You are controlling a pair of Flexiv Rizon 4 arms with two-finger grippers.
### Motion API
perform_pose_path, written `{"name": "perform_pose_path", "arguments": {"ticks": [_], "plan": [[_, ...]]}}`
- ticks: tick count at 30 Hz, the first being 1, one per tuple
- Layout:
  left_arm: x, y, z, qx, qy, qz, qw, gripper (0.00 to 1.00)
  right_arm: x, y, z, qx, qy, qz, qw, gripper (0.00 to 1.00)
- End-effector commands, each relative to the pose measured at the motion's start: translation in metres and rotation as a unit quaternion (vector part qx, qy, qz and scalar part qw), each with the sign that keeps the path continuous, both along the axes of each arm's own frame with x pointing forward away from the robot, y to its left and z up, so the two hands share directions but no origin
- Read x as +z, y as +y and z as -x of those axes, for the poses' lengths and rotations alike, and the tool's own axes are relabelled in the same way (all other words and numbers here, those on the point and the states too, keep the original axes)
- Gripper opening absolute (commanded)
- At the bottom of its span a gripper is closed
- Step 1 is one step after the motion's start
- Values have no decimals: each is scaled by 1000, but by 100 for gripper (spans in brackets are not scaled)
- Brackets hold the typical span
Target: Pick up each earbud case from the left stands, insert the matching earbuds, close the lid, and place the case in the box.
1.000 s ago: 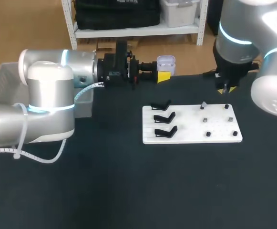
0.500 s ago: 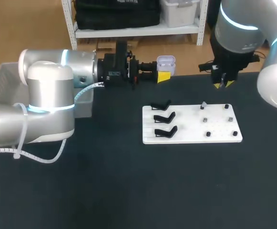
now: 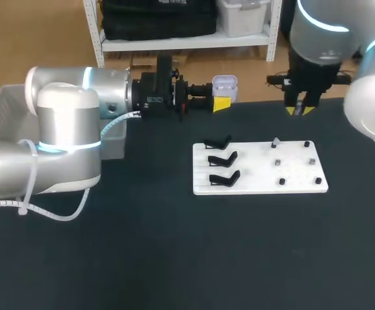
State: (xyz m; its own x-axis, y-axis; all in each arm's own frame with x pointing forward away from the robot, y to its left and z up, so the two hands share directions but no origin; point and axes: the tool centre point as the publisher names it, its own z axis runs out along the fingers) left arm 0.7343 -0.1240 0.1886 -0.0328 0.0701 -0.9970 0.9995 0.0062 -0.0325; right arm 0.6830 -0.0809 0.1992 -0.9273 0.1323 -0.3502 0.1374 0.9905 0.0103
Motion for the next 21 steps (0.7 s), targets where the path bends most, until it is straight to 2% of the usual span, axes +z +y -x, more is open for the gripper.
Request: {"name": "perform_pose_path", "arguments": {"ticks": [1, 6, 7, 21], "plan": [[-1, 0, 1, 2, -2, 3, 1000, 0, 16, 23, -3, -187, 32, -13, 982, 0], [-1, 0, 1, 2, -2, 3, 1000, 0, 27, 36, -1, -232, 29, -29, 972, 0], [-1, 0, 1, 2, -2, 3, 1000, 0, 31, 40, -2, -220, 16, -35, 975, 0], [-1, 0, 1, 2, -2, 3, 1000, 0, 34, 45, -4, -224, 11, -37, 974, 0]]}}
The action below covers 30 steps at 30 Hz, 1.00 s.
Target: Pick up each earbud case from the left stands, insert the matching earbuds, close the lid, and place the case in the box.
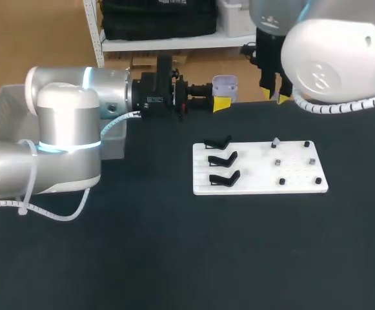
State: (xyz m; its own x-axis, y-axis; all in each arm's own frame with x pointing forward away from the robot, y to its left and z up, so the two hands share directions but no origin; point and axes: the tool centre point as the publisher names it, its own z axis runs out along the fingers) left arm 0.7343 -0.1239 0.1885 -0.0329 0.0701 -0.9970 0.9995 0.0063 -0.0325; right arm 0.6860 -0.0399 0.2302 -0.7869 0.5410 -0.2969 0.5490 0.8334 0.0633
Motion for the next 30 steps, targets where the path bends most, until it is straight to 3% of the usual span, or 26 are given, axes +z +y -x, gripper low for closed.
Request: {"name": "perform_pose_path", "arguments": {"ticks": [1, 9, 13, 21, 30], "plan": [[-1, 0, 1, 2, -2, 3, 1000, 0, 7, 8, -4, -12, -5, -1, 1000, 0], [-1, 0, 1, 2, -2, 3, 1000, 0, 44, 32, -23, -20, -4, 9, 1000, 0], [-1, 0, 1, 2, -2, 3, 1000, 0, 50, 44, -29, -28, 4, 11, 1000, 0], [-1, 0, 1, 2, -2, 3, 1000, 0, 44, 70, -34, -6, 5, 24, 1000, 0], [-1, 0, 1, 2, -2, 3, 1000, 0, 33, 78, -30, 21, 9, 31, 999, 0]]}}
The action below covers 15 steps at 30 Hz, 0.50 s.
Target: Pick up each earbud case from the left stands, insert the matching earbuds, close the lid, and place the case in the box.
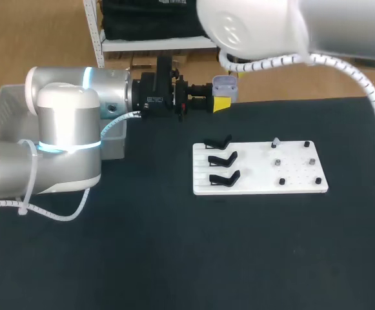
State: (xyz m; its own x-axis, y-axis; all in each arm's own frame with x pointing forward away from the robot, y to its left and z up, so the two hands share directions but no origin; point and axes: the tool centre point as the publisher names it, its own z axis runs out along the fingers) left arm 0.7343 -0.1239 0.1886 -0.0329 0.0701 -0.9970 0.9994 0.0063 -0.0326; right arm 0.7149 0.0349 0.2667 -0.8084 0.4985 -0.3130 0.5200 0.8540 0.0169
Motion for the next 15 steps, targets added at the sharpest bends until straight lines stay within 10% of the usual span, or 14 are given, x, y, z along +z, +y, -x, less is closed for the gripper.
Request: {"name": "perform_pose_path", "arguments": {"ticks": [1, 15], "plan": [[-1, 0, 1, 2, -2, 3, 1000, 0, -6, 4, -1, 5, 4, 8, 1000, 0], [-1, 0, 1, 2, -2, 3, 1000, 0, -21, 10, -1, 9, 9, 6, 1000, 0]]}}
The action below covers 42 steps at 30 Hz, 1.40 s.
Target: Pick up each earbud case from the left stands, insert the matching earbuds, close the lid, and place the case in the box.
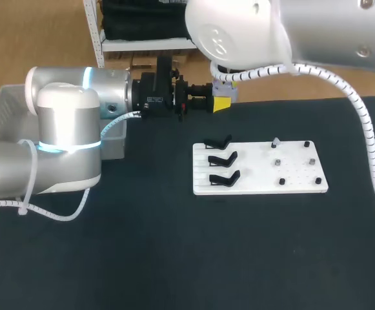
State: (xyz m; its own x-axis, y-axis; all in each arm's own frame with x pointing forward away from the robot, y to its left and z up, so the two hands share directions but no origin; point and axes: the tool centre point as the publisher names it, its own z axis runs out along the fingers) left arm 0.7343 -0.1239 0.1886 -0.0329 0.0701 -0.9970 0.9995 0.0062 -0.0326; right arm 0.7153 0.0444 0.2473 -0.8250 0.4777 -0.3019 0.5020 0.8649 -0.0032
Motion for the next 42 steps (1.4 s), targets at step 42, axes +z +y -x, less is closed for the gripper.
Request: {"name": "perform_pose_path", "arguments": {"ticks": [42], "plan": [[-1, 0, 1, 2, -2, 3, 1000, 0, -18, -2, -9, -7, 14, -2, 1000, 0]]}}
